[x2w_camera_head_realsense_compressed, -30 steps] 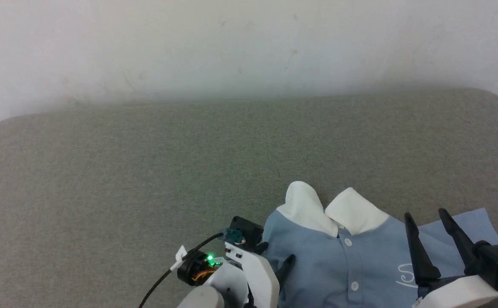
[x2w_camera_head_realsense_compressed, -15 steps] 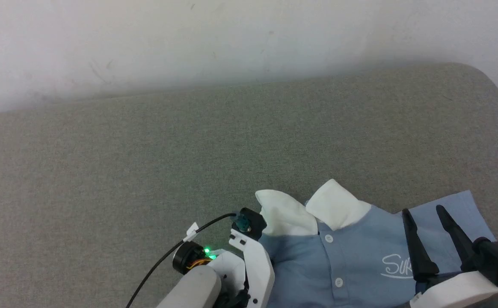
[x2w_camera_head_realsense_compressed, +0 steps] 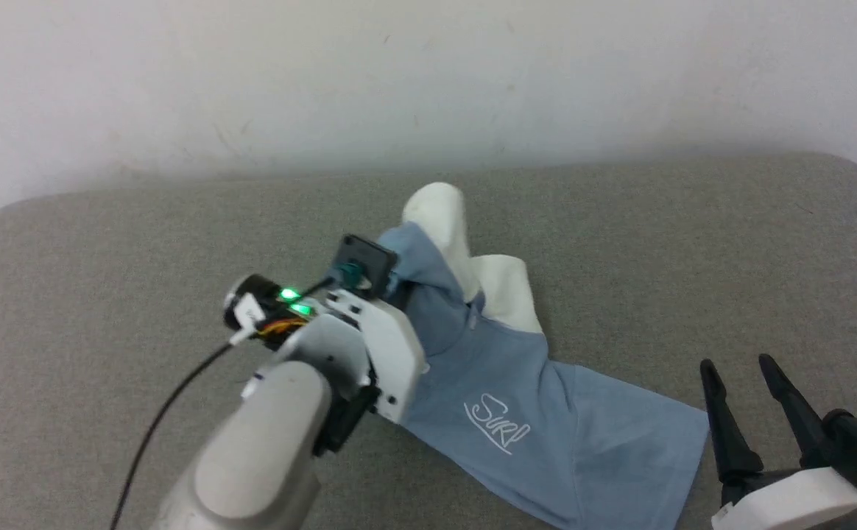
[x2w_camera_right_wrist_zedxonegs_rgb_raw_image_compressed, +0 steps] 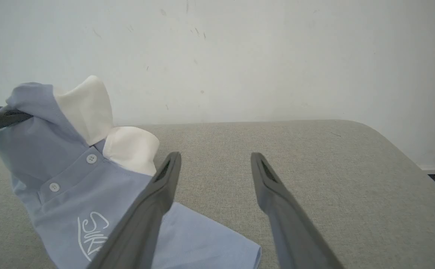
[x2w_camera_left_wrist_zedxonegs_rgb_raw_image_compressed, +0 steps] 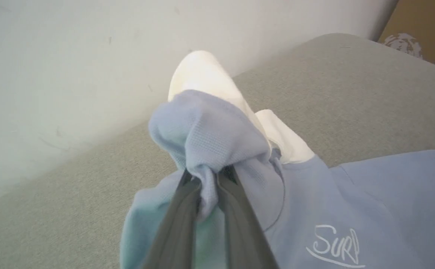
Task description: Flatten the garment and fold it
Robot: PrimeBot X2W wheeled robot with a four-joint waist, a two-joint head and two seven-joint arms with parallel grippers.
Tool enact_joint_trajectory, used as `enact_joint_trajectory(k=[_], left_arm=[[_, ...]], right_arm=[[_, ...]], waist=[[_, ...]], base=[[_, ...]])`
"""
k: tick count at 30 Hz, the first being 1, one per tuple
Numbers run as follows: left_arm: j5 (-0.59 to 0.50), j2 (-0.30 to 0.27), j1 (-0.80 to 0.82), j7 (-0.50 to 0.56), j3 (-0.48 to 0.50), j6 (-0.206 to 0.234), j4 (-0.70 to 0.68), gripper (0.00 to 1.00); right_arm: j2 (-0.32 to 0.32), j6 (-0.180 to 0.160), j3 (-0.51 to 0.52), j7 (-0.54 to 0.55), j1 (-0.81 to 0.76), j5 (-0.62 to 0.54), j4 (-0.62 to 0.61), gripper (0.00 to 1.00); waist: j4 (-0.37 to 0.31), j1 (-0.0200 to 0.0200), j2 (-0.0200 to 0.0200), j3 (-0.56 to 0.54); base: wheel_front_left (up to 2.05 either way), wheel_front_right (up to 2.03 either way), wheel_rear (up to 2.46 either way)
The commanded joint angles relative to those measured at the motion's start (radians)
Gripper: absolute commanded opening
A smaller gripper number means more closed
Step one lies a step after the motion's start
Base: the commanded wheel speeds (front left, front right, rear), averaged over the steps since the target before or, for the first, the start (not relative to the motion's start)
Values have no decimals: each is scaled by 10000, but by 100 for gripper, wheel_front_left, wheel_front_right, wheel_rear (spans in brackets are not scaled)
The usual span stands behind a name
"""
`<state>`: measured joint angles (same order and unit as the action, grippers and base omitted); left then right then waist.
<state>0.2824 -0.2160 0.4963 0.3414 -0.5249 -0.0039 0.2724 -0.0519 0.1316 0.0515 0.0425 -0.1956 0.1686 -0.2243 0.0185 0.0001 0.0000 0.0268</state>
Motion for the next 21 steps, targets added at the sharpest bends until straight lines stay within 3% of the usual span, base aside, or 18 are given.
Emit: enact_joint_trajectory(k=[1,8,9,10,11,16,21], left_arm=[[-100,159,-80,-52,-222,-127,-91,0],[200,1099,-1709,599,-2555,-966,140,0],[324,1177,-1913,639,-2758,-1010,250,33],[383,1229,-2053,653,-2956,-1045,353,91],[389,1263,-2132,594,-3139,-1075,411,100],[347,1283,-2302,-340,-3333,-1090,144,100],[437,977,-2499,-683,-3365,-1114,-964,100]], right_arm=[[16,-9,-31,4,-26,28,-32,100],[16,-9,-81,93,62,76,-125,100],[16,-9,-89,102,87,82,-126,100],[16,-9,-81,106,98,83,-122,100],[16,-9,-73,113,99,86,-120,100],[16,-9,-13,141,48,123,-124,100],[16,-9,88,173,-43,163,-140,100]], waist=[[21,-1,0,-39],[-225,-1,0,92],[-260,-1,0,118],[-274,-1,0,123],[-285,-1,0,132],[-256,-1,0,115],[-115,-1,0,-20]], base=[[0,0,0],[0,0,0],[0,0,0],[0,0,0],[0,0,0],[0,0,0],[0,0,0]])
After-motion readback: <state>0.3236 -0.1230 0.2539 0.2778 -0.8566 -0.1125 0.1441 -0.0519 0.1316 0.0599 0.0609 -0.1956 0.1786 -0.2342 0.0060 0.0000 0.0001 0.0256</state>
